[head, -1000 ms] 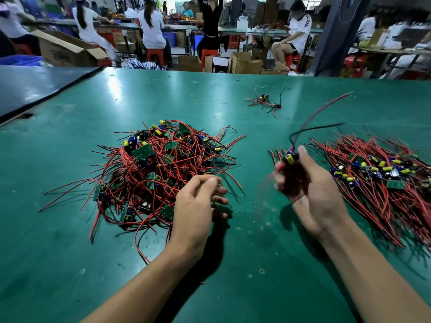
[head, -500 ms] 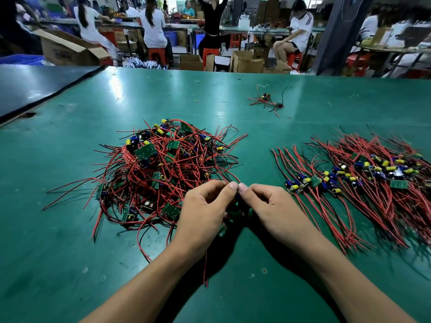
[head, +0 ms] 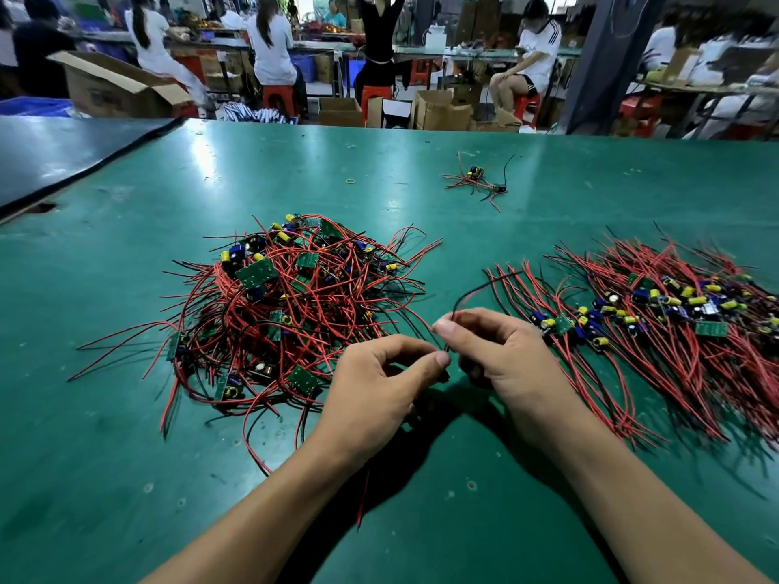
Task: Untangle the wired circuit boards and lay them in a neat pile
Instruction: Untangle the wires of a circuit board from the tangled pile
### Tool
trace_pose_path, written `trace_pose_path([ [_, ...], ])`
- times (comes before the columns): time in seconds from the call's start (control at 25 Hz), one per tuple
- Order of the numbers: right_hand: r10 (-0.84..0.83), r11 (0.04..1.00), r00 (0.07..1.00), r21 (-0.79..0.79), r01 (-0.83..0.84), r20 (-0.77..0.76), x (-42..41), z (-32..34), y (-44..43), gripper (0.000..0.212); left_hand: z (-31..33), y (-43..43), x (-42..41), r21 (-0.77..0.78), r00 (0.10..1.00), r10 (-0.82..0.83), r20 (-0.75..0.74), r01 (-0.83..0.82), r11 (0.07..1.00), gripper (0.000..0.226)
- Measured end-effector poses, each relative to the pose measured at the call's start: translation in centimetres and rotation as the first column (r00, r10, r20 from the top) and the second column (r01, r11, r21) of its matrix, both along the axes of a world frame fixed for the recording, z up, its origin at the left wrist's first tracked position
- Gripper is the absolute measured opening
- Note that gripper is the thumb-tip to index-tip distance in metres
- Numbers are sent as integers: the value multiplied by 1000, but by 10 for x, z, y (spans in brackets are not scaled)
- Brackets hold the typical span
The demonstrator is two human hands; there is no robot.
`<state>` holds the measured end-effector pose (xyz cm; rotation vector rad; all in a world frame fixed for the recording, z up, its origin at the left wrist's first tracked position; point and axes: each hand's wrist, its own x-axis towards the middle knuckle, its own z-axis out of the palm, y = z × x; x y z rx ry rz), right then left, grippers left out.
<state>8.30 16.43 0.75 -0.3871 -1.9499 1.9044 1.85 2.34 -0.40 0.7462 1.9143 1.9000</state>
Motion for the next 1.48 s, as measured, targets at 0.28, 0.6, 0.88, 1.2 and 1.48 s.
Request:
trace_pose_path([
  [0.28,-5,944,993,-327,44,121,-3,-2,5,38,4,-1,-1,138,962,-103,255,69,988,8],
  [0.6,93,960,996,-266,-87,9,-1,-5,0,17,4,1,-2,23,968,-199,155,197,980,13],
  [0.88,190,917,981,-363,-165,35,5,0,-4,14,7,-2,-1,101,936,-248,248,230,968,21],
  [1.2,-23,1000,1000,-8,23,1,0,-10,-5,29,3,-3,-2,18,967,-219,134,218,976,18],
  [1.48,159,974,987,-168,-153,19,-1,-13,0,38,3,-1,0,-36,983,-170,70,172,984,21],
])
